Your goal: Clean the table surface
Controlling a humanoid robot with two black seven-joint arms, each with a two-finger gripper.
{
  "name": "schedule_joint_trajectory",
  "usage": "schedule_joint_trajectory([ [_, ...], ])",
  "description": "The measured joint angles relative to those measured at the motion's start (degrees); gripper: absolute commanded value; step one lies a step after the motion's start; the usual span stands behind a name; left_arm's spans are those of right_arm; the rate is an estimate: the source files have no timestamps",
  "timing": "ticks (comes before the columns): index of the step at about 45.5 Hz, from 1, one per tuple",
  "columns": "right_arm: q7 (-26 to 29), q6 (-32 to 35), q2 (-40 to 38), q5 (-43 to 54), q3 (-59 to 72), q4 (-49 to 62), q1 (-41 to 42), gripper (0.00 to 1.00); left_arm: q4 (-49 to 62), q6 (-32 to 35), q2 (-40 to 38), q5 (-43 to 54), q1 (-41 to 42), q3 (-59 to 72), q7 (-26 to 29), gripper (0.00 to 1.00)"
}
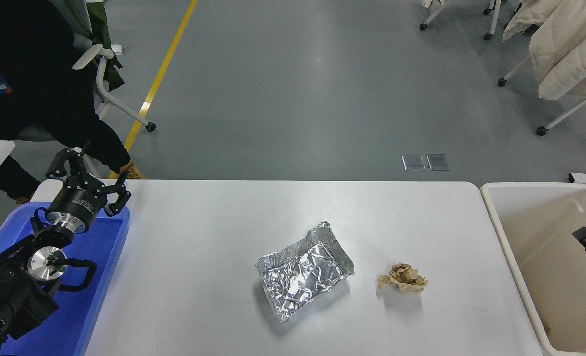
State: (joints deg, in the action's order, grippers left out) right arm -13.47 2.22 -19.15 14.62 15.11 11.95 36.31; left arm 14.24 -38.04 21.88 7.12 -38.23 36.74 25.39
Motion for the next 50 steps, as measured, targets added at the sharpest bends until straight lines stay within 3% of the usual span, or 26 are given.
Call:
schedule_joint_trajectory([
  [14, 0.1, 0.0, -2.6, -0.7, -2.3, 0.1, 0.6, 1.0, 0.0, 0.1, 0.0, 0.0, 0.0, 0.0, 0.0, 1.0],
  [29, -0.3, 0.8, -8.3, -7.7, -5.4, -2.8, 4.5, 1.0, 0.0, 0.1, 0.0, 0.0, 0.1, 0.0, 0.0, 1.0],
  [39, -0.7, 1.2, -15.4, -11.8, -12.1, -15.1, 7.2, 1.0, 0.0, 0.3, 0.0, 0.0, 0.1, 0.0, 0.0, 1.0],
  [50, -1.0, 1.6, -21.6, -12.7, -33.4, -34.7, 6.2, 1.0, 0.0, 0.4, 0.0, 0.0, 0.1, 0.0, 0.0, 1.0],
])
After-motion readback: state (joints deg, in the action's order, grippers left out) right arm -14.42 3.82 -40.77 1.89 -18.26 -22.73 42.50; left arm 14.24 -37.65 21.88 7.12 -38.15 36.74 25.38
